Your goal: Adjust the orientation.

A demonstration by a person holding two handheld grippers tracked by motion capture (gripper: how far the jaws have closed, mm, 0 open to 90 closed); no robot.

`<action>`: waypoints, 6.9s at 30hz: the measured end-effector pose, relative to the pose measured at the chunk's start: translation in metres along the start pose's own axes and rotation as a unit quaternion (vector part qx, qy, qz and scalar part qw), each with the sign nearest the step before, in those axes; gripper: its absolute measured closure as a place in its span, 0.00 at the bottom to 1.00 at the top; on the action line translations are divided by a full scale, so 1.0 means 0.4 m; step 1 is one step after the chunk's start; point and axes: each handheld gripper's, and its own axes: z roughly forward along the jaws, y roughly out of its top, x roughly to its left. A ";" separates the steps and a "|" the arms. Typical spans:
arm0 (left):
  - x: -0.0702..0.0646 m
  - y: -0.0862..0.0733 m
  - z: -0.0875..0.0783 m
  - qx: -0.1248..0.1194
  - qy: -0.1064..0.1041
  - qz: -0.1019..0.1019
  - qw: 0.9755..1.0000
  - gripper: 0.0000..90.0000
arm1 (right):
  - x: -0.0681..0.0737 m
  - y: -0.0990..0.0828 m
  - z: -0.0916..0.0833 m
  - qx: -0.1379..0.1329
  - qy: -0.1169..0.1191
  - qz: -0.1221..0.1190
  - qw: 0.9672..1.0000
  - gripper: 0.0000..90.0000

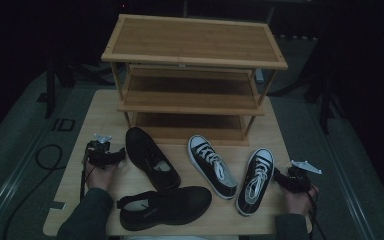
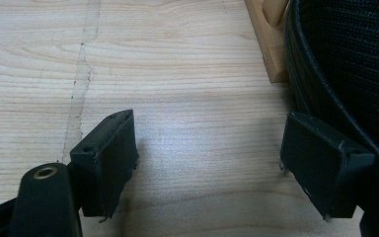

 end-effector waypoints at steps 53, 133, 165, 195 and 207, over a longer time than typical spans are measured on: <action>-0.039 0.074 -0.200 -0.013 -0.136 0.055 0.989 0.66 | 0.000 0.001 0.001 0.000 0.000 0.001 1.000 0.43; -0.224 0.150 -0.228 0.113 -0.184 0.105 0.971 0.90 | 0.000 0.001 0.001 0.000 0.000 0.002 1.000 0.43; -0.193 0.246 -0.143 0.029 -0.110 0.061 0.992 0.94 | 0.000 0.001 0.001 0.001 0.000 0.002 1.000 0.43; -0.167 0.274 -0.144 -0.008 -0.117 0.102 0.988 0.67 | 0.000 0.002 0.002 0.001 0.000 0.002 1.000 0.42; -0.111 0.235 -0.246 -0.034 -0.153 0.088 0.984 0.60 | 0.000 0.002 0.002 0.000 -0.001 0.000 1.000 0.42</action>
